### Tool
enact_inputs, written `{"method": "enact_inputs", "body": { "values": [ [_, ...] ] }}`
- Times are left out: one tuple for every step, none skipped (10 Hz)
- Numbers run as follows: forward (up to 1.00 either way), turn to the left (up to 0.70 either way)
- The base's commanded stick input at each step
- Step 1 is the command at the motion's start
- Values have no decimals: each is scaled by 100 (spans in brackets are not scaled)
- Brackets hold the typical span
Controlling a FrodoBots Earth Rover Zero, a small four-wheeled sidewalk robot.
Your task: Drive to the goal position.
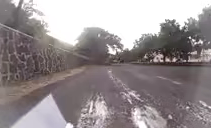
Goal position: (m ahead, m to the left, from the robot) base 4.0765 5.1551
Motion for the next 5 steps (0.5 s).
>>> {"method": "enact_inputs", "body": {
  "values": [
    [45, 0],
    [45, 0],
    [45, 0],
    [45, 0],
    [45, 0]
  ]
}}
